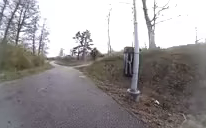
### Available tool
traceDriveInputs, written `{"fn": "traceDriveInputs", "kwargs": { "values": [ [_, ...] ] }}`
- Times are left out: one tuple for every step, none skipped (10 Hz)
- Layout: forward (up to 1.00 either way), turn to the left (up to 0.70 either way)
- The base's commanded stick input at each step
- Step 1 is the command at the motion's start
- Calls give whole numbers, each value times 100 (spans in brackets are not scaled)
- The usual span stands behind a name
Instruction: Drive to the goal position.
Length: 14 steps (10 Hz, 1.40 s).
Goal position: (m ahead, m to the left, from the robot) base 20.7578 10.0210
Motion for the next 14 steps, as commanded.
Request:
{"fn": "traceDriveInputs", "kwargs": {
  "values": [
    [0,45],
    [0,45],
    [0,45],
    [0,45],
    [0,45],
    [0,45],
    [0,45],
    [0,45],
    [0,45],
    [0,45],
    [0,45],
    [0,45],
    [0,45],
    [0,0]
  ]
}}
